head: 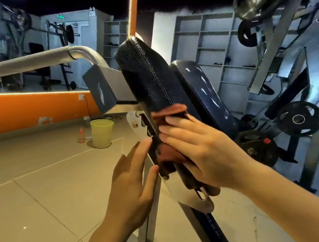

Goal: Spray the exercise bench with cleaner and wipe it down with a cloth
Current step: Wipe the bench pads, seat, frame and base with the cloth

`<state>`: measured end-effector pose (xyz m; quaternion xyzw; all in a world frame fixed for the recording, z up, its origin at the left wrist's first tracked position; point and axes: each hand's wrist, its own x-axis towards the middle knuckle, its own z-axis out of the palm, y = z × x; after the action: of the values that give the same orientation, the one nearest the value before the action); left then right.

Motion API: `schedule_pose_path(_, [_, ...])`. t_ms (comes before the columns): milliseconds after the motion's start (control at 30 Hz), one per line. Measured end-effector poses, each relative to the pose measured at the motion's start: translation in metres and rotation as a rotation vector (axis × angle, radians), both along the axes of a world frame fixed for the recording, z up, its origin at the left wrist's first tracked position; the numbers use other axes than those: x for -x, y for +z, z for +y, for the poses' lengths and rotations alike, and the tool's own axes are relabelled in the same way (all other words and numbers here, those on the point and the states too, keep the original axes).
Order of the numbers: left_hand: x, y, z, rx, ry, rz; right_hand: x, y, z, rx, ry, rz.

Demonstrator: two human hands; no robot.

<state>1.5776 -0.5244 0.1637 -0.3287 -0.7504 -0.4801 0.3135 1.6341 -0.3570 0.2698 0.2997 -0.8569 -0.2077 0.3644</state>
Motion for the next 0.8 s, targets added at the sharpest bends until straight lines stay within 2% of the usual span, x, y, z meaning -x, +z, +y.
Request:
schedule_pose_path(167, [-0.008,0.008,0.008,-0.052,-0.033,-0.119,0.035,0.022,-0.023,0.153,-0.02,0.052])
schedule_pose_path(367, [-0.004,0.006,0.001,0.007,-0.043,-0.093,-0.014,-0.046,0.01,0.237,0.007,-0.058])
schedule_pose_path(633, [-0.034,0.009,-0.002,0.036,-0.022,-0.05,-0.056,-0.116,0.047,0.346,0.062,-0.053])
schedule_pose_path(700, [-0.047,0.003,-0.004,0.066,-0.025,-0.052,-0.067,-0.133,0.06,0.475,-0.028,-0.035])
schedule_pose_path(800, [-0.064,-0.01,-0.001,0.076,-0.042,-0.11,-0.092,-0.154,0.076,0.796,-0.104,-0.024])
